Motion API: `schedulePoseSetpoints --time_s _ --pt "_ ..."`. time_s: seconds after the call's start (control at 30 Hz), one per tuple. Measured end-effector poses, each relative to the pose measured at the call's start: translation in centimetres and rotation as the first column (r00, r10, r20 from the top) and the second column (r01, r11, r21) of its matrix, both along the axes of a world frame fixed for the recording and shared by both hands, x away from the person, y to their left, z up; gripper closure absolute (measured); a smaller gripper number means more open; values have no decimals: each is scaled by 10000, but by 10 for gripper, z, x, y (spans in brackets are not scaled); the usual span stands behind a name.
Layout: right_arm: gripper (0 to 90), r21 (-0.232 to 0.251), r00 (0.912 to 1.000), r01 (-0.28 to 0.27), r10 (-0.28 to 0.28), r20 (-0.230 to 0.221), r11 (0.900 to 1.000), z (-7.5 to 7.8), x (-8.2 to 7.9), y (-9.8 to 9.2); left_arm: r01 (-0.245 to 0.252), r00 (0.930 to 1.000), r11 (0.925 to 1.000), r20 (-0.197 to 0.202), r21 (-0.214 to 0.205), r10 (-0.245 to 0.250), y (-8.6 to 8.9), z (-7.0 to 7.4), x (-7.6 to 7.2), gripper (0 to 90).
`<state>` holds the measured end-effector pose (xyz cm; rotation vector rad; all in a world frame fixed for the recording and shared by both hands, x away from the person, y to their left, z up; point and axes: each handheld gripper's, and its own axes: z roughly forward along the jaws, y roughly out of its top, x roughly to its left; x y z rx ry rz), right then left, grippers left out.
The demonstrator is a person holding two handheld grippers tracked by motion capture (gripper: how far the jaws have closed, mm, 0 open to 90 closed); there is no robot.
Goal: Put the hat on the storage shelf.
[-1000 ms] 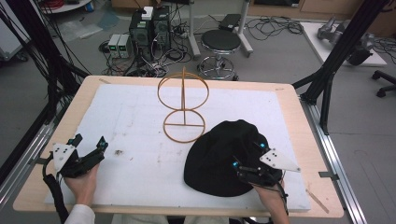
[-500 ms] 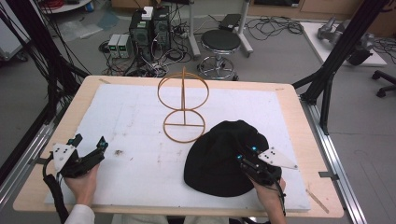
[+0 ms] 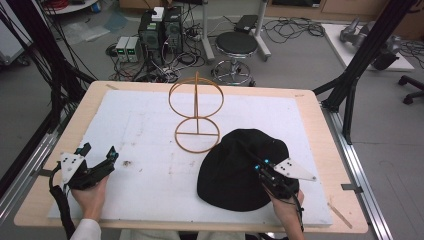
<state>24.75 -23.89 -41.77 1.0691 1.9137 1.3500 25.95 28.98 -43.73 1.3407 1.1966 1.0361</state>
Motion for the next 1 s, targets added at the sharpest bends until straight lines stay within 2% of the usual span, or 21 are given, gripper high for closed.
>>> schedulePoseSetpoints --time_s 0.23,0.27,0.43,0.47,0.67,0.8,1.0 --pt "841 474 10000 48 -45 -65 9989 0 -1 -2 184 9998 9998 0 32 -184 -4 -1 2 182" --pt "841 558 9999 79 -84 89 9984 1 -3 -2 259 9997 9996 13 65 -260 -5 -1 2 182" --pt "841 811 9994 167 -191 293 9966 3 -4 -3 356 9994 9993 23 100 -356 -7 -2 5 182" --pt "841 887 9984 284 -327 467 9956 5 -6 -3 416 9991 9990 -30 131 -416 -7 -2 5 181" --pt "840 1316 9968 156 -257 754 9912 10 -10 -6 568 9984 9984 -45 81 -568 -9 -2 7 180" --pt "840 1836 9950 74 -256 969 9830 16 -15 -6 635 9980 9979 -60 84 -634 -10 -2 6 179" --pt "839 2127 9927 61 -316 1168 9771 23 -21 -5 658 9978 9978 -54 11 -658 -9 -2 6 179"
